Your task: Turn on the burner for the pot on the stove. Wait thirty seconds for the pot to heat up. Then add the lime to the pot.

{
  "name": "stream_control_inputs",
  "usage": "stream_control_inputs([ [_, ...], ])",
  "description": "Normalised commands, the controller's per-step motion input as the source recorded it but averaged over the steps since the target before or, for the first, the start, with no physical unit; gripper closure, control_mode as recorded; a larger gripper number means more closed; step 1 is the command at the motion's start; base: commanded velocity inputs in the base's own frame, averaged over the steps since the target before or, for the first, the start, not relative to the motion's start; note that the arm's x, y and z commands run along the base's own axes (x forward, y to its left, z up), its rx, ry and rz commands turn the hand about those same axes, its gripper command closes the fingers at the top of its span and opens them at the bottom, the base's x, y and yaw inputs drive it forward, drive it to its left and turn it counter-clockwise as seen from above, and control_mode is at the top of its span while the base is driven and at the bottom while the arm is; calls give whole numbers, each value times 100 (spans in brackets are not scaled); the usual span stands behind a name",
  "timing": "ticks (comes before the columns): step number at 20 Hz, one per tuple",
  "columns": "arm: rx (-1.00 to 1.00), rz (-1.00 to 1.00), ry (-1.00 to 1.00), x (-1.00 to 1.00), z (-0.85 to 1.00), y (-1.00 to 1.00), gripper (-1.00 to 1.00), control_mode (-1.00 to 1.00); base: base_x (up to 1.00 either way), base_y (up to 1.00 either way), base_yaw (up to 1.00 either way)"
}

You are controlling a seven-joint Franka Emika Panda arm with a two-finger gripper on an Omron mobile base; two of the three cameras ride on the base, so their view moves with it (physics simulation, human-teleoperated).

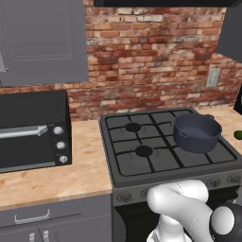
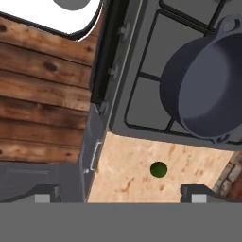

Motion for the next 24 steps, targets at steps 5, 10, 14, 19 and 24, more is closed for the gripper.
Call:
stream_control_inputs([
  [5,0,6,0,19,-25,-3,-100,-100,0,0,0],
  [10,0,3,-6,12,-12,-19,-100,-100,0,0,0],
  [14,0,1,-3,10,-6,-31,-100,-100,0,0,0],
  [19,2,1,0,17,-10,-30,-100,-100,0,0,0],
  [24,3,2,0,12,-19,-22,-100,-100,0,0,0],
])
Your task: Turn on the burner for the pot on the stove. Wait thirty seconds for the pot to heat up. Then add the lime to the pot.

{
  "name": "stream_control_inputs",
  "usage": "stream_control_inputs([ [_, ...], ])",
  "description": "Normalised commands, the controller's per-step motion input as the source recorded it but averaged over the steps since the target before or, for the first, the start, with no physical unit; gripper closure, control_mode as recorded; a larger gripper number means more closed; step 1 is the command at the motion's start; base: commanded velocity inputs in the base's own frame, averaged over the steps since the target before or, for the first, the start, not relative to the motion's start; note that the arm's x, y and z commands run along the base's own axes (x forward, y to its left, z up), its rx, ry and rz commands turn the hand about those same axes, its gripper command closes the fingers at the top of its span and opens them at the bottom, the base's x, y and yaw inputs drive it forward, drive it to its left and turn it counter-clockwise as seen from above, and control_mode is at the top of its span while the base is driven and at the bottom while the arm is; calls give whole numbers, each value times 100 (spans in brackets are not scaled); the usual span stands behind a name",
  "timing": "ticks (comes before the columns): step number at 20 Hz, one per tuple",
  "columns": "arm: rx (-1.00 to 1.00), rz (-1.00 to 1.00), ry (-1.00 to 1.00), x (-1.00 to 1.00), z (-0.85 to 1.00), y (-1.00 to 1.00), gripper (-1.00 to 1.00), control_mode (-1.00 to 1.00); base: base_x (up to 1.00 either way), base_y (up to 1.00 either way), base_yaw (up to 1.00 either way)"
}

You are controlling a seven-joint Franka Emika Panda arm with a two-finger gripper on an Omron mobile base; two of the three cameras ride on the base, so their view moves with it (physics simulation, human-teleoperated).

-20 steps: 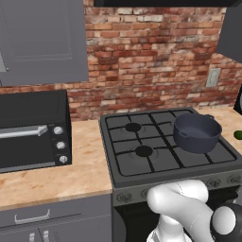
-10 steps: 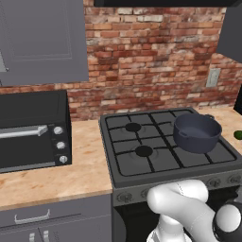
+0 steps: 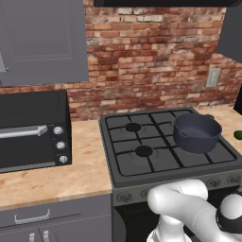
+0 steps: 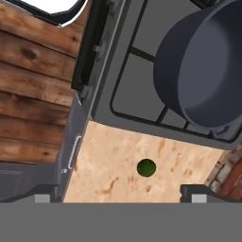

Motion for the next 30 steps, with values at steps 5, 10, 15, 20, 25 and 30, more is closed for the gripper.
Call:
stream_control_inputs([
  [5,4,3,0,17,-24,-14,-100,-100,0,0,0],
  [10,3,4,0,22,-16,-11,-100,-100,0,0,0],
  [15,3,4,0,17,-15,-21,-100,-100,0,0,0],
  [20,0,1,0,14,-20,-20,-100,-100,0,0,0],
  [25,0,0,1,22,-27,-5,-100,-100,0,0,0],
  [30,0,0,0,21,-21,-3,-100,-100,0,0,0],
])
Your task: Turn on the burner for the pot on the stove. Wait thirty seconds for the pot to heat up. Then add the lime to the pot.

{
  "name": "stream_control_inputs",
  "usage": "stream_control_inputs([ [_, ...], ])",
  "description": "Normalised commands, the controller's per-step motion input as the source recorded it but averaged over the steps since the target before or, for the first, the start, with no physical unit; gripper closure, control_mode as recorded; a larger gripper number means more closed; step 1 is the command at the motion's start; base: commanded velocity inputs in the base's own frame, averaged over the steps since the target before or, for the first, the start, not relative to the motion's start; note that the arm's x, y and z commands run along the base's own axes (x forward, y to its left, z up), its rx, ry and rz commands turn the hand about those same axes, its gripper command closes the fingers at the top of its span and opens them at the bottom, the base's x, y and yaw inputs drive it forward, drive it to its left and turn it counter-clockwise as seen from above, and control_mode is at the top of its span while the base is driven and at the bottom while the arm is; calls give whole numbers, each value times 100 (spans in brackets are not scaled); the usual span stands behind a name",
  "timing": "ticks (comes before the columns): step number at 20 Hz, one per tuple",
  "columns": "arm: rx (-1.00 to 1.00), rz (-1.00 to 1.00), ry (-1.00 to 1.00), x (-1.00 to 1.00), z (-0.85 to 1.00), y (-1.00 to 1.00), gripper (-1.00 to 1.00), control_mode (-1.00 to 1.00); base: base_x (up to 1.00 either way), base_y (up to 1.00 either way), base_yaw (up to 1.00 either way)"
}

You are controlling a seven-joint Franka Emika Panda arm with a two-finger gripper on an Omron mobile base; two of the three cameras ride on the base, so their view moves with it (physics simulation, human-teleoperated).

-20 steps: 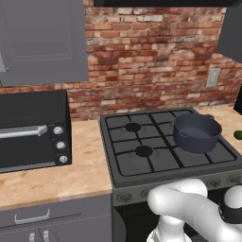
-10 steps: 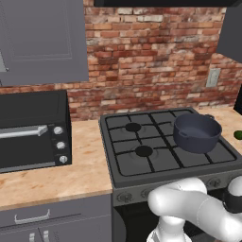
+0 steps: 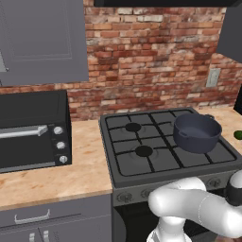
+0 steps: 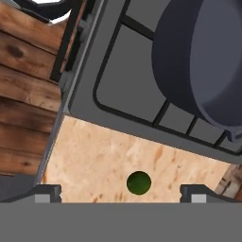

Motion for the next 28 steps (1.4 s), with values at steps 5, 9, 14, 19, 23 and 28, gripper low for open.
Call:
stream_control_inputs([
  [5,1,0,1,18,-22,-19,-100,-100,0,0,0],
  [9,0,0,4,22,-22,-13,-100,-100,0,0,0],
  [14,1,0,2,20,-13,-15,-100,-100,0,0,0],
  [19,3,0,2,21,-12,-34,-100,-100,0,0,0],
  [23,2,0,3,20,-16,-28,-100,-100,0,0,0],
  [28,1,0,4,24,-18,-19,-100,-100,0,0,0],
])
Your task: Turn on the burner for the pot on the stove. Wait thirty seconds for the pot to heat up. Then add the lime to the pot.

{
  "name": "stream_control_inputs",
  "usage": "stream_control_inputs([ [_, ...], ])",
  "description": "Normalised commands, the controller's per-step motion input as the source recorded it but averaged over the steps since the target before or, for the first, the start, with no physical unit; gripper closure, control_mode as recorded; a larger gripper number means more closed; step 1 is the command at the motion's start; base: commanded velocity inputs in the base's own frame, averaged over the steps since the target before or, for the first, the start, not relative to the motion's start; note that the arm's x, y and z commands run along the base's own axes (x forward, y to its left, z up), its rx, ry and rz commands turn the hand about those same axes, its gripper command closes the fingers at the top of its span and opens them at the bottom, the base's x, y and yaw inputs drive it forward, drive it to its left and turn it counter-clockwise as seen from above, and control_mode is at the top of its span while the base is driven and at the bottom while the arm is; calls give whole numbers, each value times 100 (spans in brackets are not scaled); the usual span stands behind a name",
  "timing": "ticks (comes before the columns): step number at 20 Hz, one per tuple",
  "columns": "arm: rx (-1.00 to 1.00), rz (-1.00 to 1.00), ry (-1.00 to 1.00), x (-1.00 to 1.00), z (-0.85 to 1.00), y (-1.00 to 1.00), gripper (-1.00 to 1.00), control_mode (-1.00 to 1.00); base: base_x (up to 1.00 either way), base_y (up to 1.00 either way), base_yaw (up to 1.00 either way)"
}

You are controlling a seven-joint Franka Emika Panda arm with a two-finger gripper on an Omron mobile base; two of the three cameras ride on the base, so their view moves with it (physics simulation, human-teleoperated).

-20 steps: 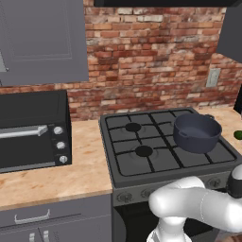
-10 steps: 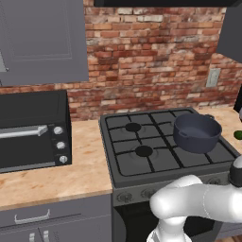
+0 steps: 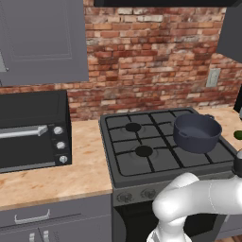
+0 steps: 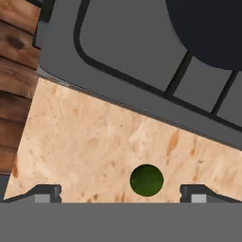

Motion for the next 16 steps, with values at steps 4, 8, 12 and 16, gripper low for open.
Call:
stream_control_inputs([
  [4,0,0,4,24,-23,-12,-100,-100,0,0,0],
  [8,0,0,0,25,-26,-12,-100,-100,0,0,0],
  [12,2,0,0,22,-21,-11,-100,-100,0,0,0],
  [16,2,0,0,20,-26,-6,-100,-100,0,0,0],
])
